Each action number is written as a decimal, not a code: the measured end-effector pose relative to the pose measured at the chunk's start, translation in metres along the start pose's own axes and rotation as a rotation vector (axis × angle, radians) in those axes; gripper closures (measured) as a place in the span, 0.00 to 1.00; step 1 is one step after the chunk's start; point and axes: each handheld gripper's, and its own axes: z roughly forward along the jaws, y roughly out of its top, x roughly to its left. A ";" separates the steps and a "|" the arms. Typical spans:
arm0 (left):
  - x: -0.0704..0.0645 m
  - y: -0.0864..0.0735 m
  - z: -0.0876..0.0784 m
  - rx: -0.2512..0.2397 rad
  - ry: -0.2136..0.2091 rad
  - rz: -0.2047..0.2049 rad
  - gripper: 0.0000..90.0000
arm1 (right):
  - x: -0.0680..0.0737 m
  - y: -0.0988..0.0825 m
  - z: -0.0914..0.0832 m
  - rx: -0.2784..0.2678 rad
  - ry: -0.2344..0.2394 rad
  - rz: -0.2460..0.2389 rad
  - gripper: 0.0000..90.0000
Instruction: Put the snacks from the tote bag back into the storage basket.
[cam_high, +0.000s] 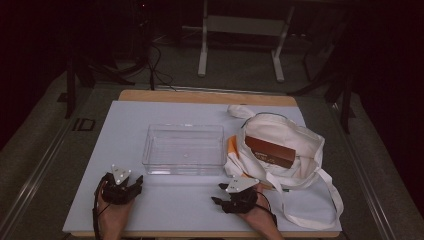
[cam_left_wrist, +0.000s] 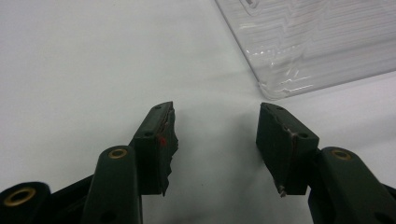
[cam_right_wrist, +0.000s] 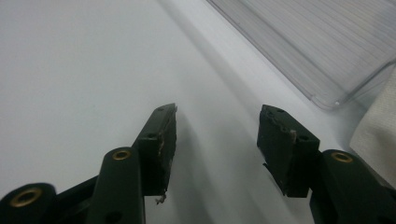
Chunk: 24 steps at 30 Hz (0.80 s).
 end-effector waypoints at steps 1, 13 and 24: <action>0.000 0.000 0.000 -0.001 -0.001 0.001 0.52 | 0.000 0.000 0.000 0.000 0.000 0.000 0.53; 0.000 -0.001 -0.002 -0.022 0.005 0.001 0.52 | -0.001 0.000 0.000 -0.003 0.007 0.004 0.53; 0.001 -0.001 -0.003 -0.033 -0.001 -0.015 0.52 | 0.001 0.001 0.000 0.003 -0.002 -0.012 0.52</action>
